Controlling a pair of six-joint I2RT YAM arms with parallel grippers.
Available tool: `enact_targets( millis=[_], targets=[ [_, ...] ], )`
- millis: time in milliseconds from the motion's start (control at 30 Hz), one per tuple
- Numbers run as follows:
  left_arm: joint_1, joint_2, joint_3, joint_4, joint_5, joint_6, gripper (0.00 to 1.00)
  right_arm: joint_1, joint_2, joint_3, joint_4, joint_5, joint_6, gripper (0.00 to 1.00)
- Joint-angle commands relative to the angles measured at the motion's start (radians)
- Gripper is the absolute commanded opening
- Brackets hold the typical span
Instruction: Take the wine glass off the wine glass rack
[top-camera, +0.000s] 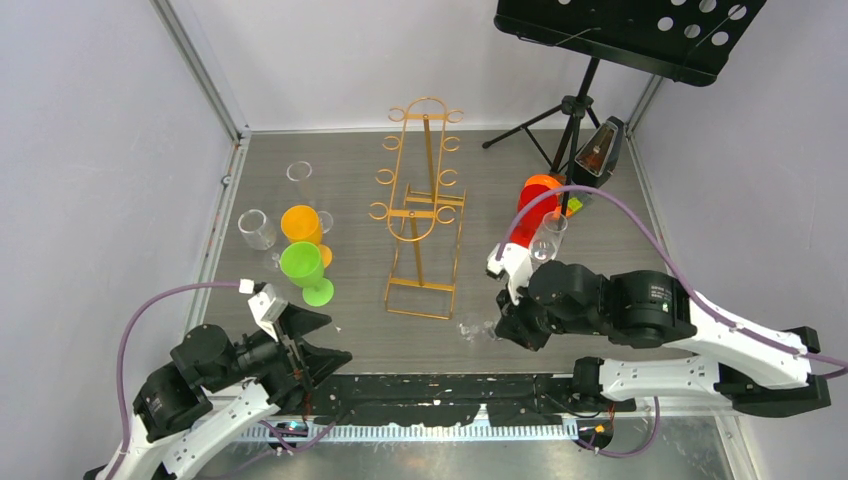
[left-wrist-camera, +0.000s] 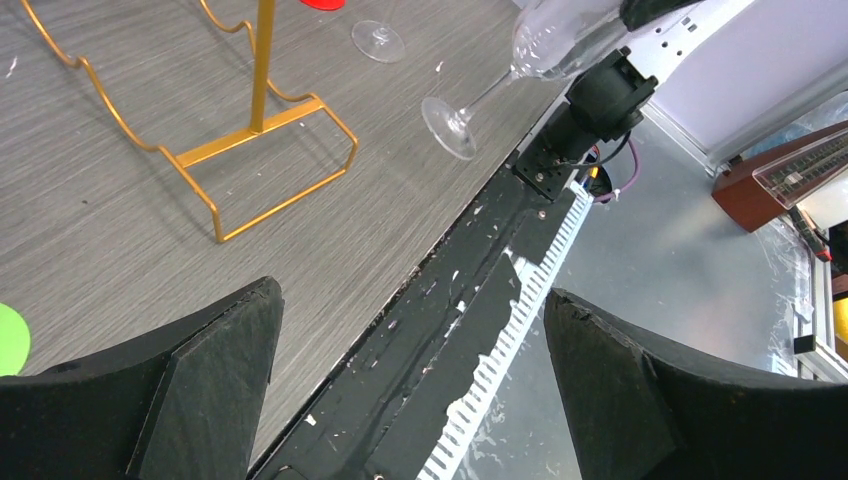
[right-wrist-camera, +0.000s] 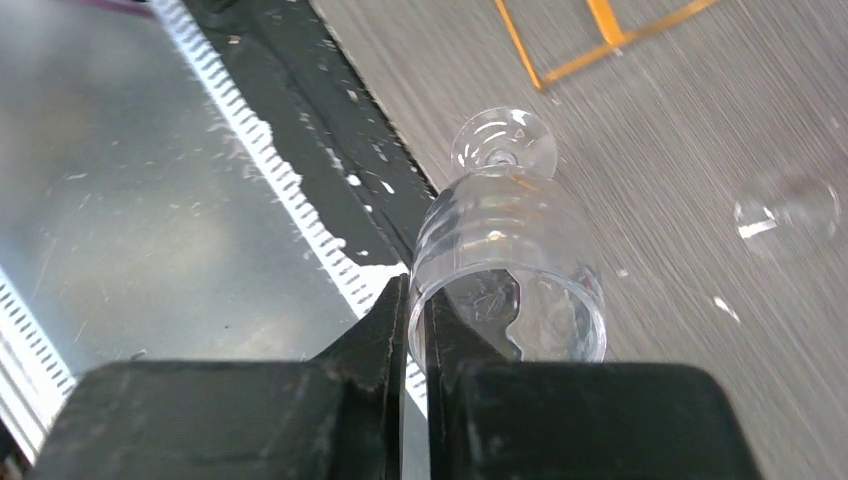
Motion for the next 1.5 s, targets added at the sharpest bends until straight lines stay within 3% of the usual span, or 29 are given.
enact_targets(
  millis=[0, 200, 467, 800, 1267, 1467],
  targets=[
    [0.002, -0.010, 0.010, 0.025, -0.008, 0.018, 1.00, -0.090, 0.004, 0.043, -0.108, 0.102, 0.079, 0.06],
    [0.002, -0.038, 0.006, 0.028, 0.009, 0.020, 1.00, -0.399, 0.006, -0.009, -0.060, -0.026, -0.016, 0.06],
    [0.002, -0.085, 0.006, 0.024, 0.006, 0.020, 1.00, -0.575, 0.107, -0.055, -0.023, -0.159, -0.098, 0.06],
    [0.002, -0.098, 0.005, 0.023, 0.010, 0.026, 1.00, -0.681, 0.184, -0.092, 0.006, -0.220, -0.149, 0.06],
    [0.002, -0.102, 0.006, 0.019, 0.012, 0.026, 1.00, -0.722, 0.247, -0.113, 0.045, -0.186, -0.165, 0.06],
    [0.002, -0.102, 0.006, 0.018, 0.006, 0.024, 1.00, -0.725, 0.270, -0.111, 0.051, -0.171, -0.171, 0.14]
  ],
)
